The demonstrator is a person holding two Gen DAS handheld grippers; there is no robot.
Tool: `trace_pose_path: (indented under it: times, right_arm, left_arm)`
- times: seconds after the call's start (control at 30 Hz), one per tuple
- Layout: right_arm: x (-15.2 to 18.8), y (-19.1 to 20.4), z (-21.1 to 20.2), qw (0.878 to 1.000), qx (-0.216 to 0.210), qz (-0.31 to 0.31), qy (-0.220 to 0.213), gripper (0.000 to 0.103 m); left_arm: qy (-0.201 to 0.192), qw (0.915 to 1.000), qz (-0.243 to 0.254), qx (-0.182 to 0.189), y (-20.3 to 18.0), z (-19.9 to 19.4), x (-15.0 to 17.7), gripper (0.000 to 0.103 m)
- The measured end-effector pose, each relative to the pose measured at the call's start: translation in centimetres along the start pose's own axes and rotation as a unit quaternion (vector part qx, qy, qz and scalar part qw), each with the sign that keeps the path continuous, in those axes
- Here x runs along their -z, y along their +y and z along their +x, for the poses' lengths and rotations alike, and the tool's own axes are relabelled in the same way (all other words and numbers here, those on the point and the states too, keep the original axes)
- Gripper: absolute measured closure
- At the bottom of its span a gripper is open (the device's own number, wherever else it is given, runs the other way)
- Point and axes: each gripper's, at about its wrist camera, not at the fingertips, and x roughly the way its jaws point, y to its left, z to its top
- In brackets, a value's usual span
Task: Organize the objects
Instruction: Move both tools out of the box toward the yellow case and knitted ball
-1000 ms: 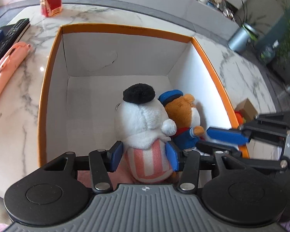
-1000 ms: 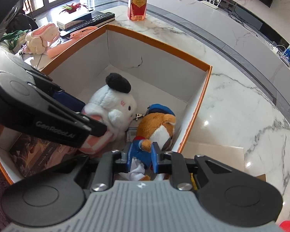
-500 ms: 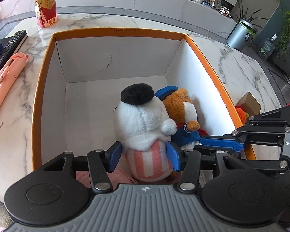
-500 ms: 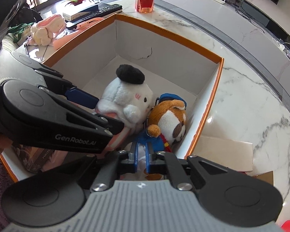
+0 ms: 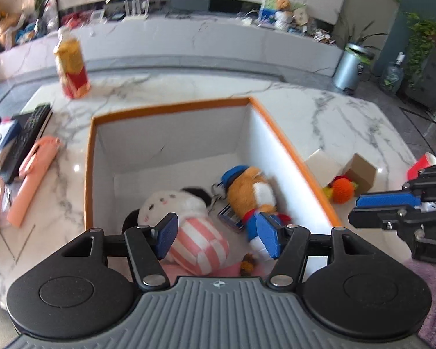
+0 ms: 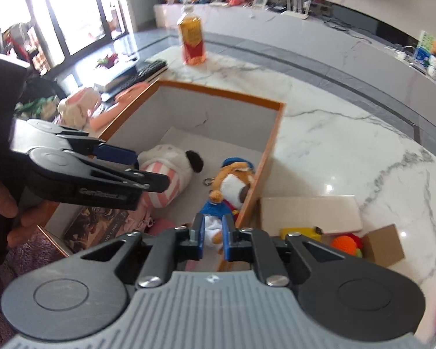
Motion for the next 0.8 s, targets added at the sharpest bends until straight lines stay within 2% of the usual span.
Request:
trace_pose_path:
  times: [0.17,0.3,0.4,0.5,0.57,0.63,0.8]
  right_arm:
    - [2.0,-3.4,-2.8,0.998,0.033,0.046,-0.024,0.088]
    - [4.3,-6.1,-3.5,0.994,0.053,0.092,-0.027,0.087]
    - [6.0,-7.6,-3.3,0.991,0.064,0.112,-0.026,0.081]
    - [7.4,-8.7,-2.7,0.989,0.074,0.124,-0.023,0.079]
    - [8.0,-9.7,-2.4,0.988,0.077,0.132,-0.022,0.075]
    - [8.3,-10.6,-1.9,0.987,0.082,0.133,-0.024,0.067]
    - [8.4,-12.8,-0.5,0.986,0.077,0.145,-0.023,0.064]
  left_arm:
    - [-0.032,0.9962,0.067,0.047,-4.0,-1.9,-0.6,0.033]
    - [-0.036,0.9866,0.142,0.072,-8.0,-1.6,-0.8,0.033]
    - [-0.021,0.9790,0.185,0.083,-10.6,-0.2,-0.8,0.033]
    - [0.000,0.9709,0.223,0.088,-12.7,2.0,-0.7,0.034]
    - [0.016,0.9664,0.242,0.084,-13.8,3.6,-0.8,0.034]
    - [0.032,0.9610,0.262,0.081,-14.6,5.3,-0.9,0.034]
    - [0.069,0.9495,0.301,0.058,-15.8,9.2,-1.1,0.034]
